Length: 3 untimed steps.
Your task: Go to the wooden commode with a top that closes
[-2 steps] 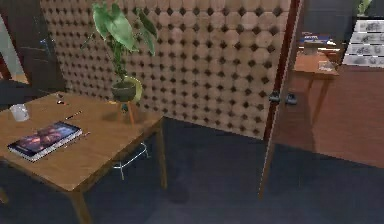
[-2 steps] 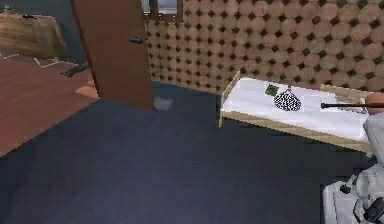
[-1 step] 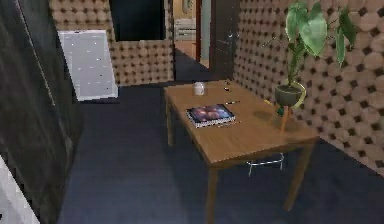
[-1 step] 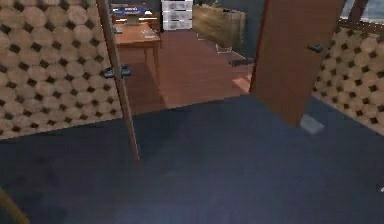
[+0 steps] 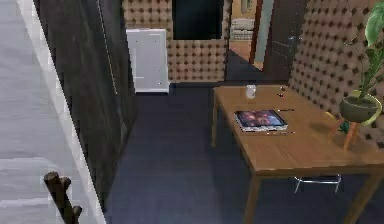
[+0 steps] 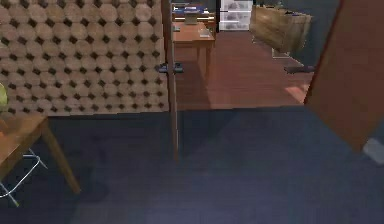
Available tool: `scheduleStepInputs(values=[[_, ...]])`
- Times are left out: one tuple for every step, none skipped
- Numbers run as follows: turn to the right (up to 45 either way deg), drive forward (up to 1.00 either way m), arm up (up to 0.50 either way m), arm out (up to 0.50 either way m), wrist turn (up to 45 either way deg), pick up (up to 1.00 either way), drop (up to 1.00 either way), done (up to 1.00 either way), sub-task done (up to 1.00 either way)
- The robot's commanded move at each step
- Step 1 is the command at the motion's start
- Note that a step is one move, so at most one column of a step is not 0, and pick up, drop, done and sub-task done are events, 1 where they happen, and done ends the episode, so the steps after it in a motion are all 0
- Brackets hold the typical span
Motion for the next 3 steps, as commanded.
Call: scheduleStepInputs(values=[[0.0,1.00,0.00,0.00,0.0,0.00,0.00,0.00,0.00],[0.0,1.00,0.00,0.00,0.0,0.00,0.00,0.00,0.00],[-9.0,0.00,0.00,0.00,0.0,0.00,0.00,0.00,0.00]])
